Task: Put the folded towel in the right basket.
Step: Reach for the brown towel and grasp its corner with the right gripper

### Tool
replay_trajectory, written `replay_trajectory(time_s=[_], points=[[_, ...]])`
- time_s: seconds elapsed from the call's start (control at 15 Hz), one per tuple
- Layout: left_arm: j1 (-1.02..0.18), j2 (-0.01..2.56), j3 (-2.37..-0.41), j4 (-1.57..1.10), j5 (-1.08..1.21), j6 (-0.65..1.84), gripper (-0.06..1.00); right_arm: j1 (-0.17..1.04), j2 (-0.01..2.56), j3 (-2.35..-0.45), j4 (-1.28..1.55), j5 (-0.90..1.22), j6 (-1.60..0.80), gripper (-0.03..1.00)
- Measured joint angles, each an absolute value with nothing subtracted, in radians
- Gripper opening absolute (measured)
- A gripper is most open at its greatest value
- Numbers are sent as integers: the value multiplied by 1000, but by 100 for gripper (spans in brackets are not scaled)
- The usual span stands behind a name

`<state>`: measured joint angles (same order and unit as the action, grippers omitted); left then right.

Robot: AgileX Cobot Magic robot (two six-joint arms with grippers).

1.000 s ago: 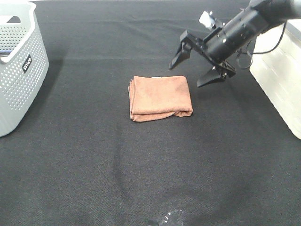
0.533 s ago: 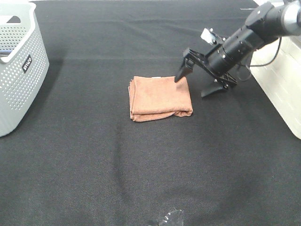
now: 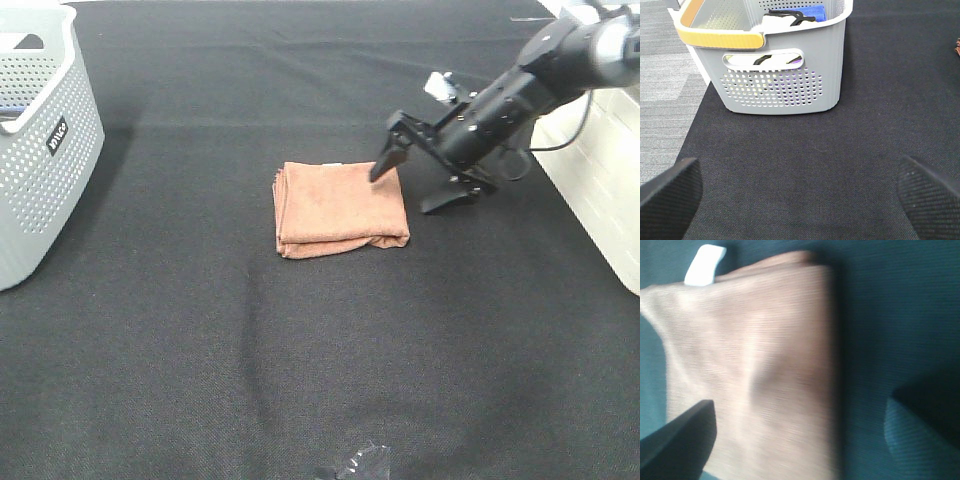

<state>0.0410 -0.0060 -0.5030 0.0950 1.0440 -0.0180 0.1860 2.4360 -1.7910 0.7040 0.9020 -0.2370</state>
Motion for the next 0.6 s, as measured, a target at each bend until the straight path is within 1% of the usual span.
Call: replay_trajectory(time_s=[0.2,0.27,0.33,0.4,0.47,0.53,0.6], points=[[41,-6,-503,90,1044,-18,98,278,2503,-1802,941,885,-259,81],[41,-6,-503,90,1044,-18,98,301,2520,-1802,1001,884,-281,76],[41,-6,-503,90,1044,-18,98,317,2531,-1802,1026,881,-293,68],[41,-6,-503,90,1044,-18,98,317,2531,-1802,1026,881,-293,68],[41,-6,-503,90,1044,-18,98,322,2538,-1801,1029,877,-295,57],[41,-6,-503,90,1044,-18,98,322,2541,-1800,1028,876,-294,41],[41,-6,-503,90,1044,-18,98,329,2539,-1799,1009,865,-294,22]])
